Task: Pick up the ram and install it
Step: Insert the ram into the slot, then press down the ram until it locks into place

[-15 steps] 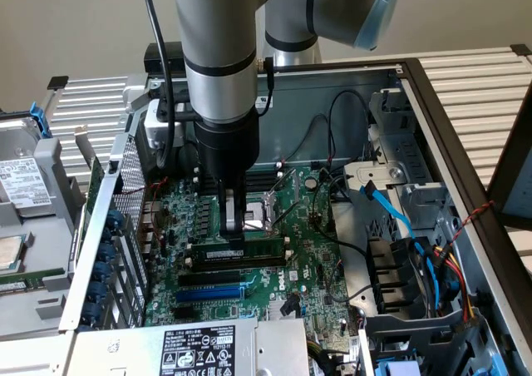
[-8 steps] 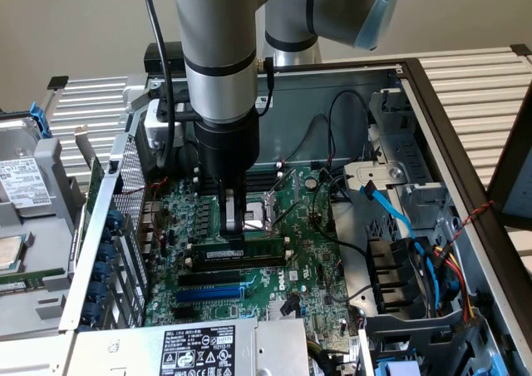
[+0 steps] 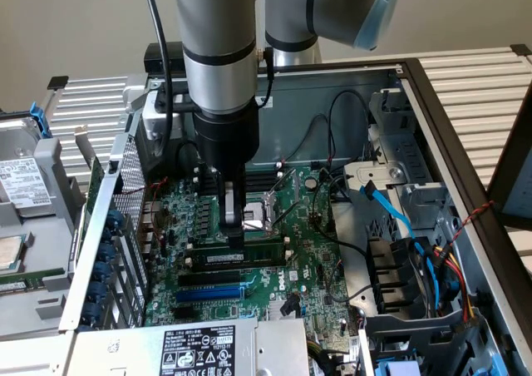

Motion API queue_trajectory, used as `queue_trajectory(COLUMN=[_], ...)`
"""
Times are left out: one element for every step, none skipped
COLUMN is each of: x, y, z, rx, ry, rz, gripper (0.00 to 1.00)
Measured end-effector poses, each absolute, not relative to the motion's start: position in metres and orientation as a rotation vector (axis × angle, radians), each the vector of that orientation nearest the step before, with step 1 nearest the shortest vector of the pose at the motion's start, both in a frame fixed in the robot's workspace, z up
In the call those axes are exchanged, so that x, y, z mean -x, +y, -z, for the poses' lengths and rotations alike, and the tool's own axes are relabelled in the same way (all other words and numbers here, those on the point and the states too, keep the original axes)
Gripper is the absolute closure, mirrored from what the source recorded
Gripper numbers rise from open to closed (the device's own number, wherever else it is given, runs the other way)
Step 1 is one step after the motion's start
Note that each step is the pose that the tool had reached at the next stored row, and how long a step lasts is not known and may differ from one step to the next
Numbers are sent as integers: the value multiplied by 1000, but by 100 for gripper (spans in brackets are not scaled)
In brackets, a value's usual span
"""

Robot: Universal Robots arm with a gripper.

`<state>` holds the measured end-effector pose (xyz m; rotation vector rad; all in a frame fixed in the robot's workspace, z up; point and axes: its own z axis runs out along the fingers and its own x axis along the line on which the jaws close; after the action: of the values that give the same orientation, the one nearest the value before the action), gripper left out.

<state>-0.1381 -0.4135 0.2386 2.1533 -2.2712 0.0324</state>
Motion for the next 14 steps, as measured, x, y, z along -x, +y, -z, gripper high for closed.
queue_trajectory(x=[138, 138, 138, 138, 138, 138, 138, 138, 138, 138, 138, 138, 138, 138], y=[-413, -414, -413, -412, -412, -412, -412, -412, -412, -412, -412, -412, -412, -412], z=[-244, -248, -248, -248, -248, -248, -248, -248, -248, -248, -248, -248, -248, -248], rx=[-2147, -2138, -2138, -2147, -2147, -2147, -2147, -2147, -2147, -2147, -2147, -2147, -2147, -2147], ry=[-2265, -2255, -2255, -2264, -2264, -2264, -2264, -2264, -2264, -2265, -2264, -2264, -2264, -2264], rz=[-47, -67, -68, -48, -48, -48, -48, -48, -48, -47, -48, -48, -48, -48], gripper=[80, 90, 90, 90, 90, 90, 90, 90, 90, 90, 90, 90, 90, 90])
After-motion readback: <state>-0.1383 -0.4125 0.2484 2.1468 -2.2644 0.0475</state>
